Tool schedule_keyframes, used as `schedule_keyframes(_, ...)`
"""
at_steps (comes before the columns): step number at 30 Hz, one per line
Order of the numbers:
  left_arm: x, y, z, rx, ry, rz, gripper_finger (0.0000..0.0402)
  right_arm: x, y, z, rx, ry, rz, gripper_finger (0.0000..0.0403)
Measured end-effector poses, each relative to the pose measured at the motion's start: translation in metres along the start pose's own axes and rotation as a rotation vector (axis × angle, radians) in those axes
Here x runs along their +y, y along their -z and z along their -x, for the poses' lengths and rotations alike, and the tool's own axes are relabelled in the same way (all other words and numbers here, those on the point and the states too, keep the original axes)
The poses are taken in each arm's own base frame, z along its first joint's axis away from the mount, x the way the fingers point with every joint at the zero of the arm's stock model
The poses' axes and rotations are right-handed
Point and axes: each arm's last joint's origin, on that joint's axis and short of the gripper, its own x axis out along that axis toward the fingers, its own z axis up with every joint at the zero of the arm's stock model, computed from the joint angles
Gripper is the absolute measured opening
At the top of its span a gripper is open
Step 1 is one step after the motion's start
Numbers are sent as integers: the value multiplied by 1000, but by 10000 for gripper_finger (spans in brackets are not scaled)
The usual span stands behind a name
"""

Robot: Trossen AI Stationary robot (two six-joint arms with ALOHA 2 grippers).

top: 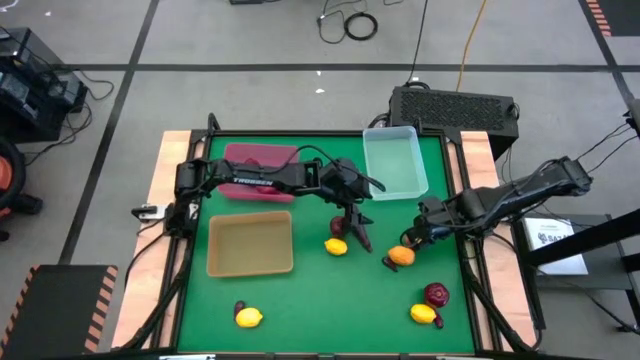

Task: Sort produce into baskets
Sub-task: Put the apple into the pink bin

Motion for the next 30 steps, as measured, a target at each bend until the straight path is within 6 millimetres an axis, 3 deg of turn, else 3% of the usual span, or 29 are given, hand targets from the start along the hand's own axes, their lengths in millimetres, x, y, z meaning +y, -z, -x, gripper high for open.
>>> schedule_keyframes(10, 2, 2, 1, 21, 6, 7, 395, -1, 1, -6, 7, -1, -9, 67)
schedule_keyframes(16, 2, 4, 1, 43, 6, 14, 395, -1, 0, -6, -10, -6, 18, 13)
schedule_keyframes(19, 0, -1, 10, 94, 2, 13, 395, -3, -1, -4, -37, -15, 30, 7)
schedule_keyframes(25, -8, -25, 56, 133, -44, -6, 395, -2, -9, 30, -153, -114, 17, 3)
schedule_keyframes(30, -28, -55, 126, 4, -63, 2, 395, 11, -25, 72, -411, -264, 56, 1)
